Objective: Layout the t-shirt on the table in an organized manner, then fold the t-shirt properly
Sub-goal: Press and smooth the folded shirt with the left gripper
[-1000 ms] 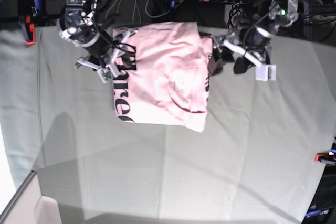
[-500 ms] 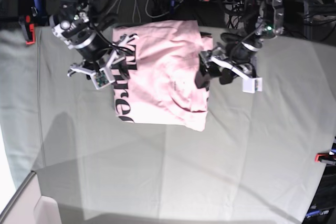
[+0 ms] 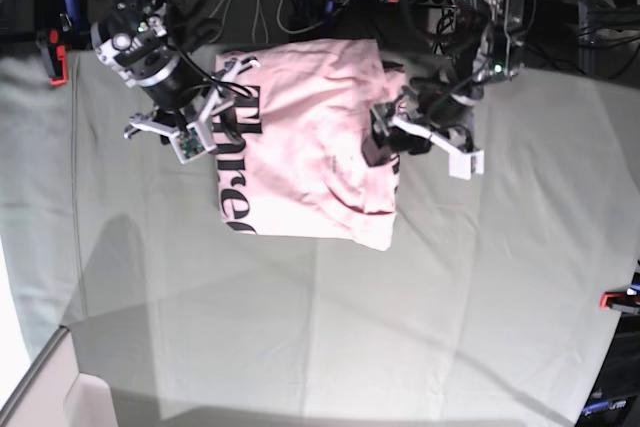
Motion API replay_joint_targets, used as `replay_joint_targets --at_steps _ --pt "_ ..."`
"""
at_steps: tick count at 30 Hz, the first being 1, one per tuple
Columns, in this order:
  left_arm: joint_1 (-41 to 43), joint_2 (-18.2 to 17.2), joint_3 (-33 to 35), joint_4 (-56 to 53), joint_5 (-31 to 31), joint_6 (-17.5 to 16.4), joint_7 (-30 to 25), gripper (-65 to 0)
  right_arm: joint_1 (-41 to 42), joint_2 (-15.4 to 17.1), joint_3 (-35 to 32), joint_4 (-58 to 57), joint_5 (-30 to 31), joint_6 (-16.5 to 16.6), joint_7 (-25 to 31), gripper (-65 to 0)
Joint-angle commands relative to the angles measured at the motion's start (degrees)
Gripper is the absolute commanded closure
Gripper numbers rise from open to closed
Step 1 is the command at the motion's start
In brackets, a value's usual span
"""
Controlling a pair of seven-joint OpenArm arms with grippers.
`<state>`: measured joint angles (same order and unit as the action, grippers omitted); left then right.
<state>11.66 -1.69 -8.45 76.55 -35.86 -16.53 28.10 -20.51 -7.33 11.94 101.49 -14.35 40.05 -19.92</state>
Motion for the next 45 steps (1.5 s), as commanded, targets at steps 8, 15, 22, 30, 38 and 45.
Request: replay_joint_targets --at_steps 8,15,22,30,38,45 --pt "-5.2 -1.7 7.9 -4.2 -0.4 -0.2 0.3 -33.3 0.2 0.1 0.2 2.3 0.8 -0.1 1.4 -21.0" --pt "-10.2 -1.8 9.3 -5.9 -0.1 -0.2 3.8 0.0 -0.4 0.1 6.1 6.9 0.9 -0.1 1.5 -21.0" --pt "-25.7 -4.0 15.6 -14.7 3.0 -0.6 8.1 0.0 2.6 0.1 19.0 8.4 1.0 -0.1 1.5 -20.8" --pt "-48.5 -0.2 46.6 -35.5 4.7 -9.3 1.4 0.0 3.7 -0.4 27.9 8.4 1.0 -0.1 1.4 -20.7" --pt "-58.3 10.5 75.3 -53.4 4.7 -15.4 -18.0 0.0 3.7 -1.7 32.4 8.4 1.0 -0.1 1.4 -20.7" --pt "-60.0 10.7 83.0 -54.6 4.7 -15.1 -20.3 -0.2 2.4 -1.7 32.9 8.4 1.0 -0.1 1.5 -20.7"
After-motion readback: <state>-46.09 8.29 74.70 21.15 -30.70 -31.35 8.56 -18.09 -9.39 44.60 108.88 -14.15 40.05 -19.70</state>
